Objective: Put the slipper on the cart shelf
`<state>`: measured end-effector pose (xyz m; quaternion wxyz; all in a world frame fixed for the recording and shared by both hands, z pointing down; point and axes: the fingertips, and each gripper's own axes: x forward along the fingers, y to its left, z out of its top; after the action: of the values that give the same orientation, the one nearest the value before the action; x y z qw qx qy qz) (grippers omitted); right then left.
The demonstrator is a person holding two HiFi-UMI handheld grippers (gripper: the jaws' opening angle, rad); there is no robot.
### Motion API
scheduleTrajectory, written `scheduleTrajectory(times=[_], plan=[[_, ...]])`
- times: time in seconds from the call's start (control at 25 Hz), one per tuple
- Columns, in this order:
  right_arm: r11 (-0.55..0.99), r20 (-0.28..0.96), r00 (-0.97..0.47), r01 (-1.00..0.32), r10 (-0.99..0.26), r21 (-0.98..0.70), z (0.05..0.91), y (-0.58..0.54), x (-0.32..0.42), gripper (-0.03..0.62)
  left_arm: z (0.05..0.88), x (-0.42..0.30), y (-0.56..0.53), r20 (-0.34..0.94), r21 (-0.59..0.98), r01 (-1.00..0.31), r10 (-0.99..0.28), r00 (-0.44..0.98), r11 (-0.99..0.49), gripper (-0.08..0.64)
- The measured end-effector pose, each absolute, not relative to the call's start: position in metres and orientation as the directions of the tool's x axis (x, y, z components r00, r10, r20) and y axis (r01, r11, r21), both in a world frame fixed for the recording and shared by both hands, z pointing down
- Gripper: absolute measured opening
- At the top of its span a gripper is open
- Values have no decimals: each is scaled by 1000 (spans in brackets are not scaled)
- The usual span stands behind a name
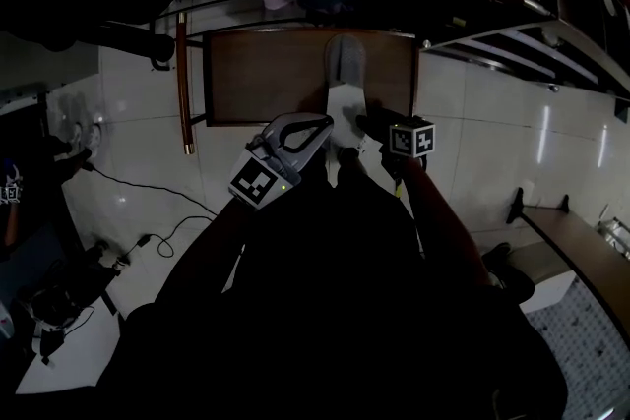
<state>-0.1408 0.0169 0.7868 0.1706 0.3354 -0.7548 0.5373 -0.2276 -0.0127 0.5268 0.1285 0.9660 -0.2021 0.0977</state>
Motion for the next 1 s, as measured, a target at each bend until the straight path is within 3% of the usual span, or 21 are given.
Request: scheduleTrajectory(times=[0.28,0.6,0.64,0.72,0.76,1.0], plan=[[103,622,-753,-651,-215,-752,835,23,-144,252,536,-238,3,284,220,-474,-408,867,-853,2],[68,596,-784,-614,-175,-787,846,19,-162,247,541,-256,13,295,225,-546,-478,827,-807,2],[72,589,-790,-607,-171,-792,844,19,-164,229,541,-259,14,295,224,-554,-486,823,-802,2],[89,571,-805,-588,-163,-804,837,19,-169,99,541,-263,15,294,226,-567,-499,815,-792,2],[102,560,-813,-578,-163,-810,832,18,-171,76,541,-264,15,293,226,-570,-503,813,-790,2],[155,497,-846,-527,-195,-836,794,18,-175,63,530,-263,11,273,210,-564,-507,818,-798,2]])
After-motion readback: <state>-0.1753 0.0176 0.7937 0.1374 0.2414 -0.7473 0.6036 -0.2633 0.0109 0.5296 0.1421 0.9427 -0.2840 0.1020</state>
